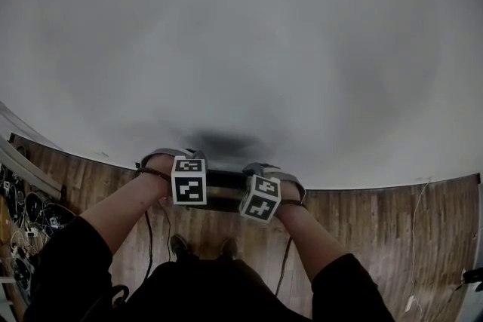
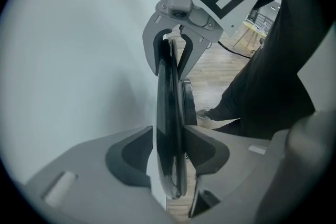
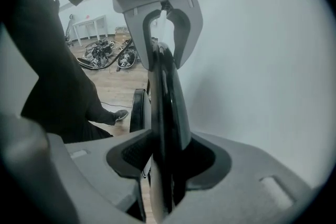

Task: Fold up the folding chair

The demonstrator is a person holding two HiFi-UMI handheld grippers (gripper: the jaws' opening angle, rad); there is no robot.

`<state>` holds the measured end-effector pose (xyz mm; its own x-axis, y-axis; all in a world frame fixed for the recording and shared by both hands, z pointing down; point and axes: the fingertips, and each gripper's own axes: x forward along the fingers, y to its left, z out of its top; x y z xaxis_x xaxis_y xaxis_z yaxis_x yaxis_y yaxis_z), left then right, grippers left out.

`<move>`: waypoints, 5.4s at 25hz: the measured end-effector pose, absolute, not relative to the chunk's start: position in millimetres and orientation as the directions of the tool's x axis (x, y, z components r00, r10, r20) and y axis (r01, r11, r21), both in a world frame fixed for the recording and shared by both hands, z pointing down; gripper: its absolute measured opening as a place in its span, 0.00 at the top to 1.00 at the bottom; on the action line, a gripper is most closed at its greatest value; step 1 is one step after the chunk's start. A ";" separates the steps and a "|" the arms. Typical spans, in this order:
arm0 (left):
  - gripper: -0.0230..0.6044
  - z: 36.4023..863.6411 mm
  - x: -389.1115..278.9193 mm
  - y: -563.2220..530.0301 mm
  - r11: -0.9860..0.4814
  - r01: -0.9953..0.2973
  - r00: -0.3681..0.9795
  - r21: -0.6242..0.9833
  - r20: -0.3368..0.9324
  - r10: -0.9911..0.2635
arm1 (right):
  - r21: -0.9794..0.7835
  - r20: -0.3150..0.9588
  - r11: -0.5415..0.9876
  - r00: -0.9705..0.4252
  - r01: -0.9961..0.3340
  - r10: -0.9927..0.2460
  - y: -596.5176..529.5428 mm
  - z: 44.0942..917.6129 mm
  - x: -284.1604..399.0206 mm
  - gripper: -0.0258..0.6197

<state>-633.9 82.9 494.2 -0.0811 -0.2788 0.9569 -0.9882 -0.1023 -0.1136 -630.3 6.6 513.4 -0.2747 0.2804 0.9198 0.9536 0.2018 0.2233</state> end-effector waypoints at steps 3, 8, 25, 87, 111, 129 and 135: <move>0.67 493.6 -644.0 83.5 -0.082 -0.985 -0.123 -0.152 0.949 -0.290 | 0.264 0.907 0.221 -0.320 0.939 0.274 4.4 513.4 -641.7 0.66; 0.67 491.9 -662.1 85.3 -0.055 -0.968 -0.219 -0.246 0.927 -0.305 | 0.381 0.864 0.244 -0.437 0.892 0.251 -0.1 511.4 -663.0 0.60; 0.65 490.8 -703.2 85.5 0.039 -0.852 -0.509 -0.523 0.806 -0.302 | 0.645 0.701 0.273 -0.695 0.714 0.162 -7.5 505.7 -705.3 0.51; 0.75 403.4 -678.4 109.0 0.480 -0.658 -0.752 -0.581 0.543 -0.374 | 0.826 0.450 0.297 -0.877 0.480 0.165 -18.3 473.7 -739.1 0.46; 0.75 389.0 -508.5 229.1 0.652 -0.606 -0.793 -0.456 0.410 -0.450 | 0.684 0.553 0.500 -0.825 0.531 0.120 16.0 459.8 -537.4 0.46; 0.72 372.0 -373.4 255.0 0.678 -0.704 -0.706 -0.212 0.307 -0.638 | 0.457 0.530 0.726 -0.813 0.514 0.242 92.4 414.9 -367.1 0.47; 0.73 353.2 -334.1 205.3 0.667 -0.728 -0.680 -0.157 0.289 -0.674 | 0.311 0.463 0.785 -0.807 0.536 0.367 75.8 401.1 -336.6 0.48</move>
